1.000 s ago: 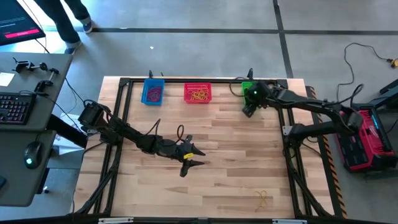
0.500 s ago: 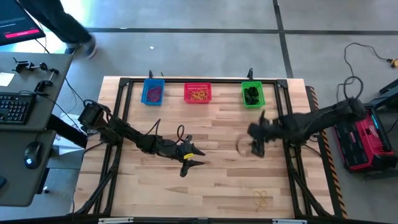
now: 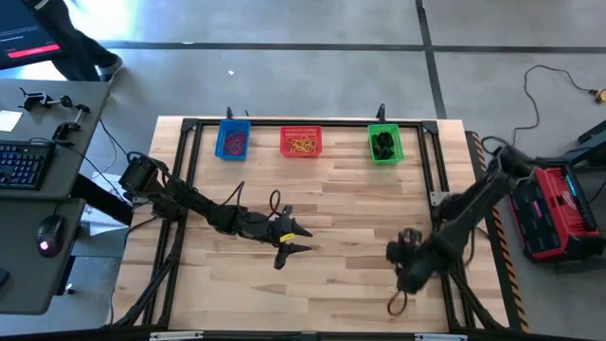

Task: Sort rubber bands into baskets
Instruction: Put the yellow rubberband into the orange bin, then return to Home Position

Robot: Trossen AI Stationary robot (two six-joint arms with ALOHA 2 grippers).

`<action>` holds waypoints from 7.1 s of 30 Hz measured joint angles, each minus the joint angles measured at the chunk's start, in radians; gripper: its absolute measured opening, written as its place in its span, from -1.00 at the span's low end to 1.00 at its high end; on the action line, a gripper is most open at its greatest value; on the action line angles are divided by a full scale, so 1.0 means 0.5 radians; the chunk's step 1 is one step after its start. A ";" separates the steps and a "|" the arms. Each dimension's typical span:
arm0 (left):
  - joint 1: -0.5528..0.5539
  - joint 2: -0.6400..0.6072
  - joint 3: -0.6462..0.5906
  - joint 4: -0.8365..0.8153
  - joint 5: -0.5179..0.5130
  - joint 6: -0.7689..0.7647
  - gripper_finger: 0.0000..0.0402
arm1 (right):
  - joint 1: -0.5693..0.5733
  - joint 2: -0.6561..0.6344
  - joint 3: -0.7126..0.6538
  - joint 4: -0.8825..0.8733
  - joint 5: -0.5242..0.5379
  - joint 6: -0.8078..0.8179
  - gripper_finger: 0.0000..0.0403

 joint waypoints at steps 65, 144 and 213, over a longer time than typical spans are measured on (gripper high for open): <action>-0.004 0.000 0.000 -0.015 0.000 -0.001 -0.10 | 0.260 1.037 0.686 -0.059 -0.442 0.128 -0.21; 0.149 -0.823 -0.936 0.327 -0.201 0.172 -1.00 | -2.245 0.748 0.937 1.262 0.219 -2.903 -1.00; 0.461 -1.881 -0.934 -0.613 0.108 0.542 -1.00 | -2.170 -0.027 -0.259 2.104 -0.419 -2.631 -1.00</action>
